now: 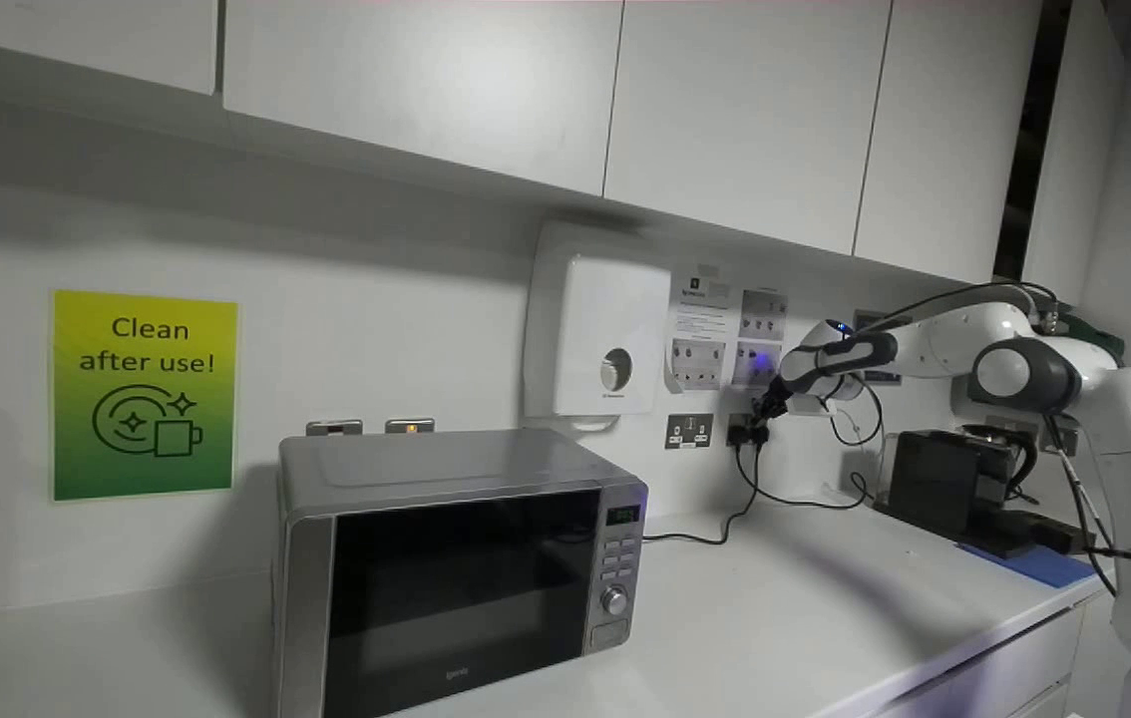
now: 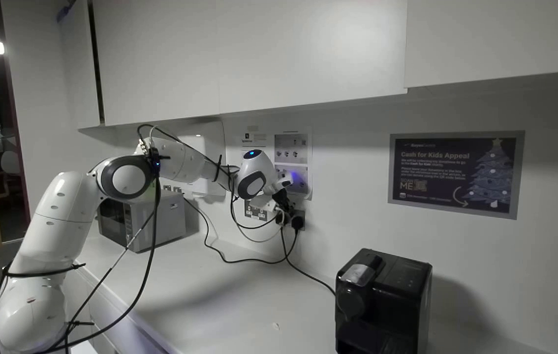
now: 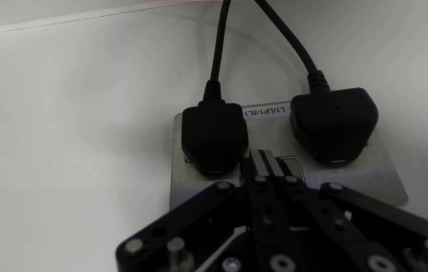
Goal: Turn off the right switch on the bottom right socket.
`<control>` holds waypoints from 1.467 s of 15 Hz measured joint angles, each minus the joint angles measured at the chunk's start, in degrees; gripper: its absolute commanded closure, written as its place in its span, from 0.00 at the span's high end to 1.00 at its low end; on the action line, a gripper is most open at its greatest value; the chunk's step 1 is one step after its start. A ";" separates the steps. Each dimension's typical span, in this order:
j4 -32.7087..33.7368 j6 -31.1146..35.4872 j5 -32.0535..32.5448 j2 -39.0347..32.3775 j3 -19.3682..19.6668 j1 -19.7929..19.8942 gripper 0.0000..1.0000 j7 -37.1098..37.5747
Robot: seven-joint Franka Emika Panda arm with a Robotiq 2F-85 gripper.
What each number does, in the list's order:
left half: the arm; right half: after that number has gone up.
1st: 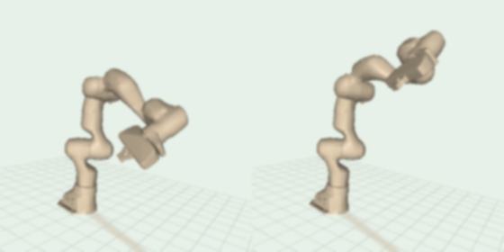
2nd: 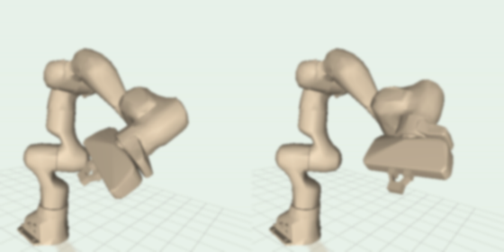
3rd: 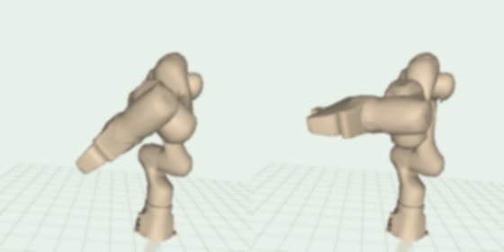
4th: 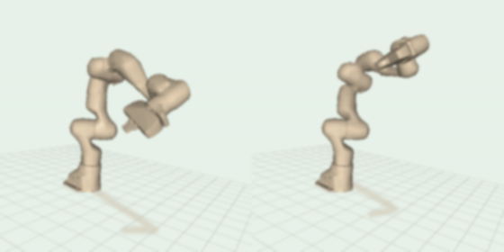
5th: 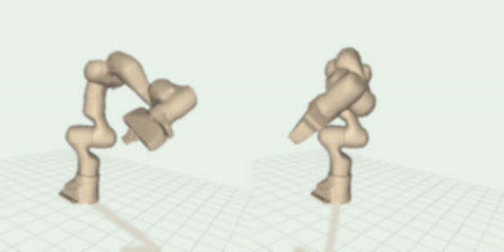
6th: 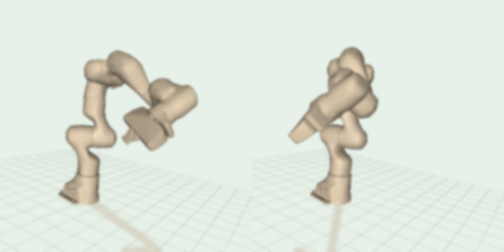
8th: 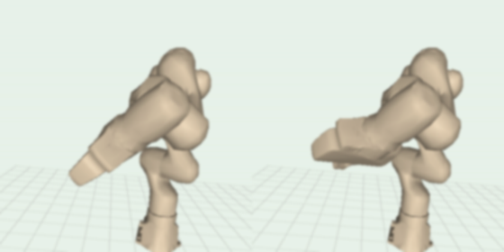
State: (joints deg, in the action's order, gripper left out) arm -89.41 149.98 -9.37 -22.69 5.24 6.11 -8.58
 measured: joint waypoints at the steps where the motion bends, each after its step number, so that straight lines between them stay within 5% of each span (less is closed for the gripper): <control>1: 0.01 0.00 -0.02 0.00 -0.01 0.00 0.00 0.00; 22: 0.44 -0.21 -2.83 1.36 -3.75 2.92 0.00 -0.13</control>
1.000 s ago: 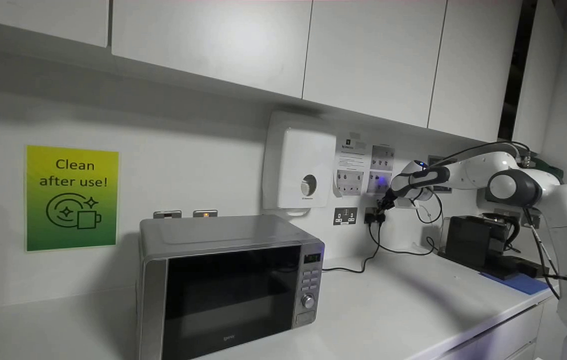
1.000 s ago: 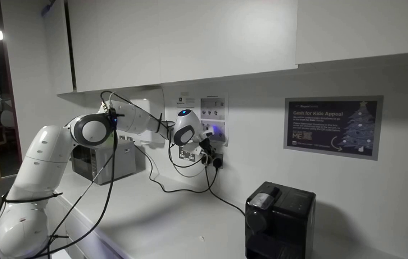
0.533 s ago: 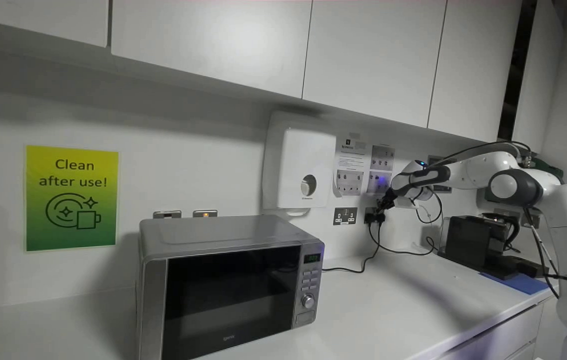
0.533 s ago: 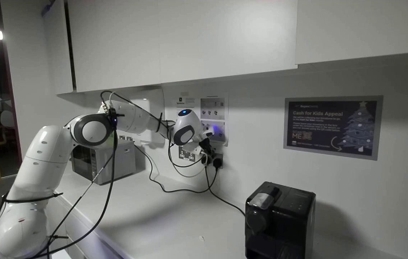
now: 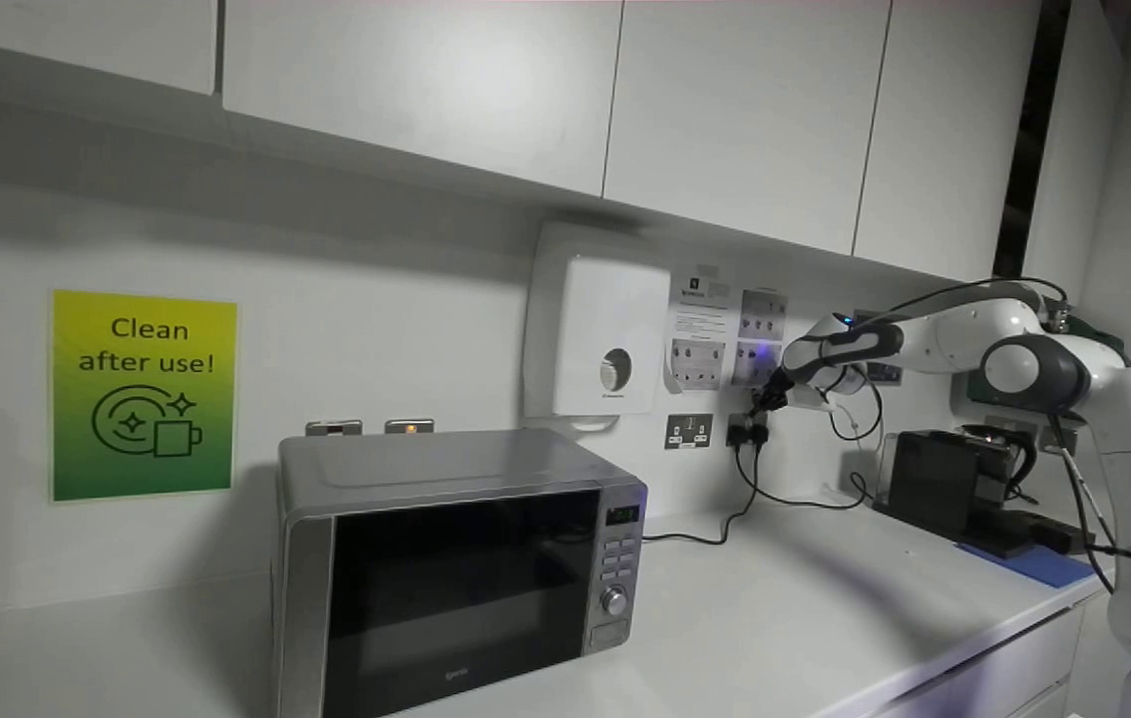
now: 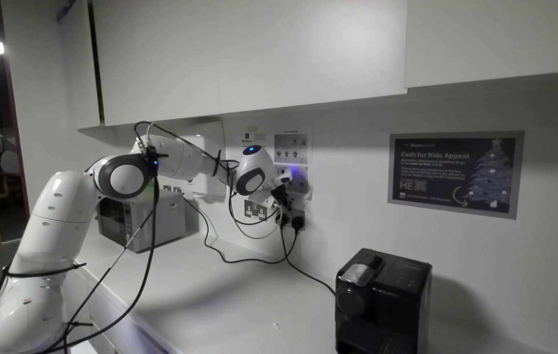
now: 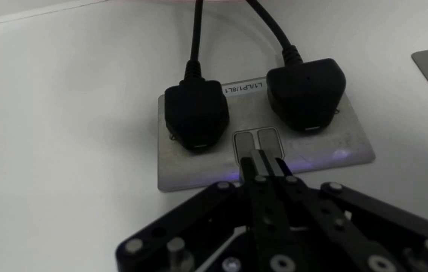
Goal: Turn off the right switch on the bottom right socket.
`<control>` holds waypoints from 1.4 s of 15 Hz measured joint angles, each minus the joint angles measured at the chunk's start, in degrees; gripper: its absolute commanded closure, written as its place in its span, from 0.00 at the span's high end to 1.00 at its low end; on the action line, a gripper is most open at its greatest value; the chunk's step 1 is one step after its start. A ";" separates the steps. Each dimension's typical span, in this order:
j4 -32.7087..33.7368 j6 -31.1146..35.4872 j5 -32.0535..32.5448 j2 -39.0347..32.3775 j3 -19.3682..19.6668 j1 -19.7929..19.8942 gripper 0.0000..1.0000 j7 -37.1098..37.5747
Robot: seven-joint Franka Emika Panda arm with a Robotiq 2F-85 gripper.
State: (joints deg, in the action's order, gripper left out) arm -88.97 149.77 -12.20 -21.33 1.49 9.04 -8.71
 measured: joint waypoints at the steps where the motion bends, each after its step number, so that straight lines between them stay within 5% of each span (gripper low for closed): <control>1: 0.30 0.00 0.01 0.03 -0.08 0.01 0.00 0.00; 14: 2.87 -11.29 8.82 1.52 1.46 -0.57 0.00 2.43; 21: -6.26 -15.84 9.78 8.75 1.41 -0.72 0.00 -5.29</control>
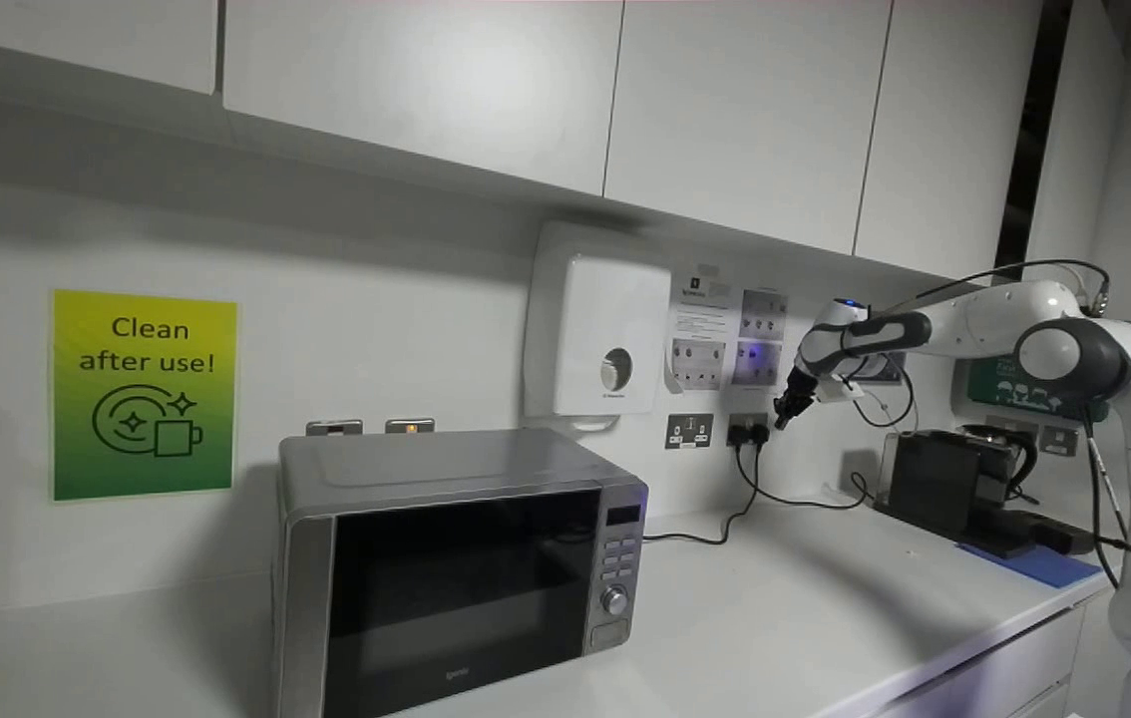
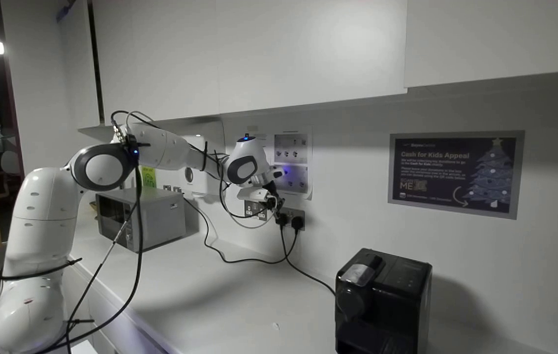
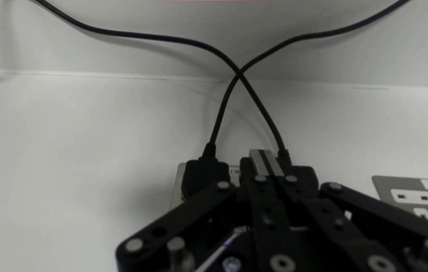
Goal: Turn off the right switch on the bottom right socket.
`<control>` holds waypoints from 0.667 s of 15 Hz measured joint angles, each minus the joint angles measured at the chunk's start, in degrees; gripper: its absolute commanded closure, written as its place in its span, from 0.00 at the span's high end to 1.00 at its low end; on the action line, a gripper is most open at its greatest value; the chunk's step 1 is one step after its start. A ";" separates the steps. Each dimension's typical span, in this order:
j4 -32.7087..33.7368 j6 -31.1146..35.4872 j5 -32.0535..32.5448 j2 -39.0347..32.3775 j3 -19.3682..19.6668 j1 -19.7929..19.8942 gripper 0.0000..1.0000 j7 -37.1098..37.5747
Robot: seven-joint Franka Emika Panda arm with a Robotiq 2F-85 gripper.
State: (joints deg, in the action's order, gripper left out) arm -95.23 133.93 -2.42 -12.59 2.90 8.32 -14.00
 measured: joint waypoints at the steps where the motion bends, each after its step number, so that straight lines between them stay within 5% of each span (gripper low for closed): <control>1: -1.89 -0.54 0.00 1.62 0.00 0.00 0.00 -1.38; 10: -18.24 -1.24 0.66 16.01 1.13 0.01 0.00 -8.55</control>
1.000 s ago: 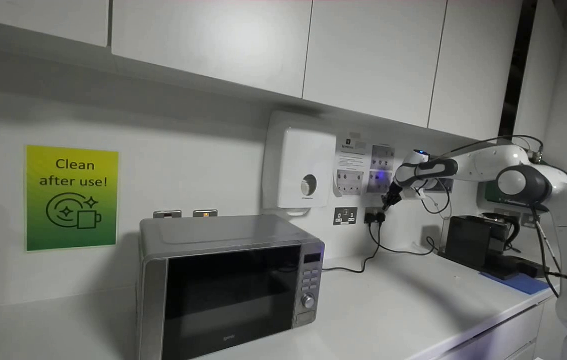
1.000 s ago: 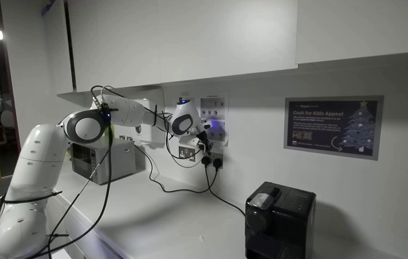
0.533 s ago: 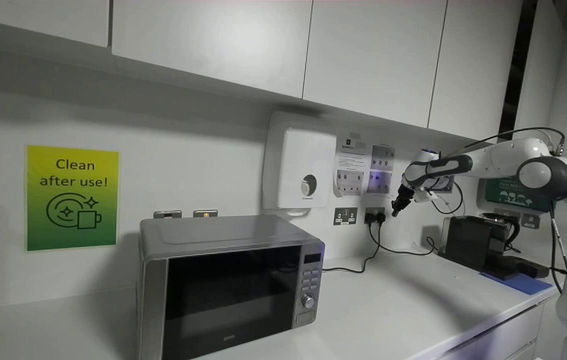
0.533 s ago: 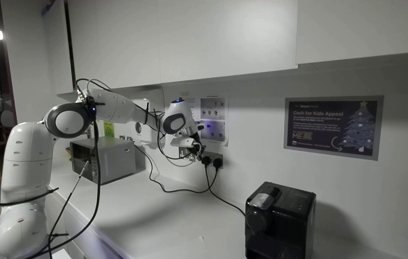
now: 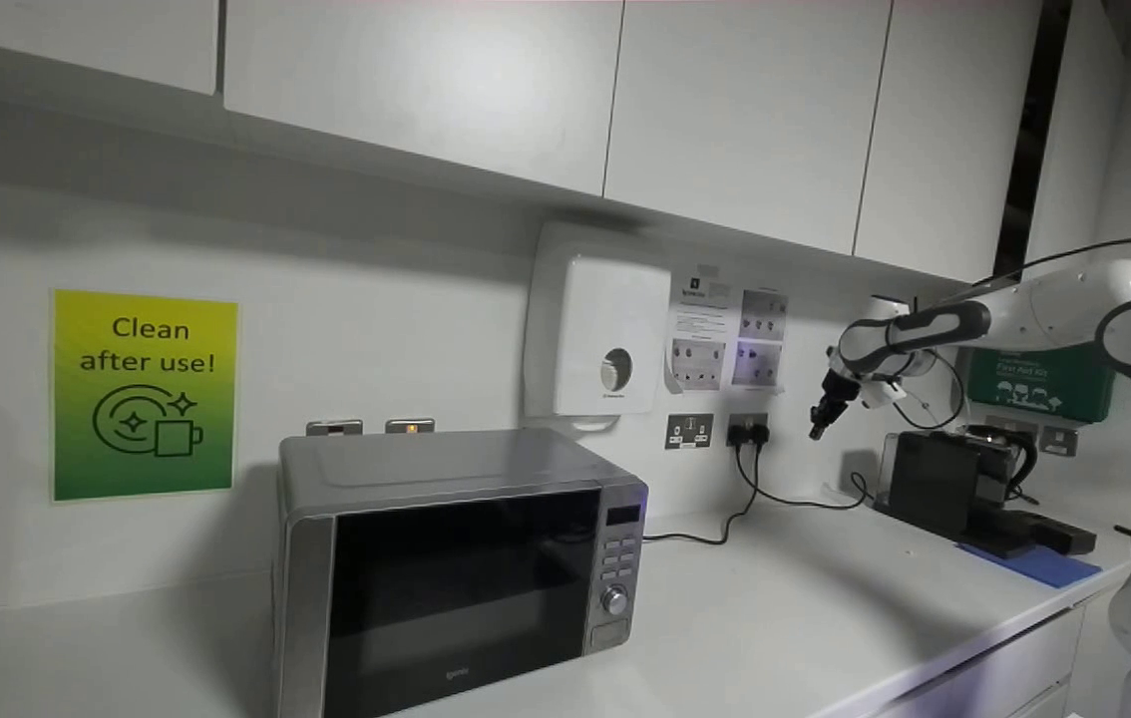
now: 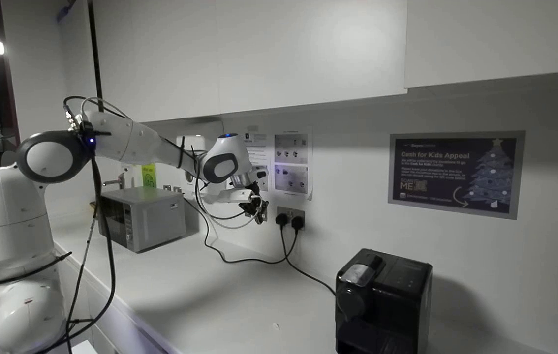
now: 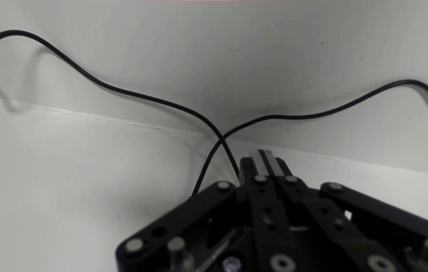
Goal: Turn off the right switch on the bottom right socket.
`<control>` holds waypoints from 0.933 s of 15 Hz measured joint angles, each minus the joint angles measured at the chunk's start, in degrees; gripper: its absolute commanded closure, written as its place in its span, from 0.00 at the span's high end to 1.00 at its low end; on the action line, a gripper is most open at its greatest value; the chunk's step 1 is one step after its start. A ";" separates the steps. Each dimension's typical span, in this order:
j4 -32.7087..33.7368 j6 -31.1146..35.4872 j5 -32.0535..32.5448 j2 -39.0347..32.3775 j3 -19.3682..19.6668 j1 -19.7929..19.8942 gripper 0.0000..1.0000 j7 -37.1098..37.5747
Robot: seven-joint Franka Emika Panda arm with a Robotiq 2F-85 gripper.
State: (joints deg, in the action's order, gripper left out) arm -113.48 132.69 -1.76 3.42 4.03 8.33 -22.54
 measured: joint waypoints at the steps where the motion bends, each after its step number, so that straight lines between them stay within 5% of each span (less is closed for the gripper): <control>1: -1.50 -0.02 0.00 1.49 0.29 -0.01 0.00 -1.05; 11: -14.16 -0.35 0.22 17.15 5.21 -0.96 0.00 -8.41; 14: -15.42 -4.98 1.87 21.36 6.02 -0.96 0.00 -8.41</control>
State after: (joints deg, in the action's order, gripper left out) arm -128.90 127.71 0.12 24.78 10.06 7.36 -30.95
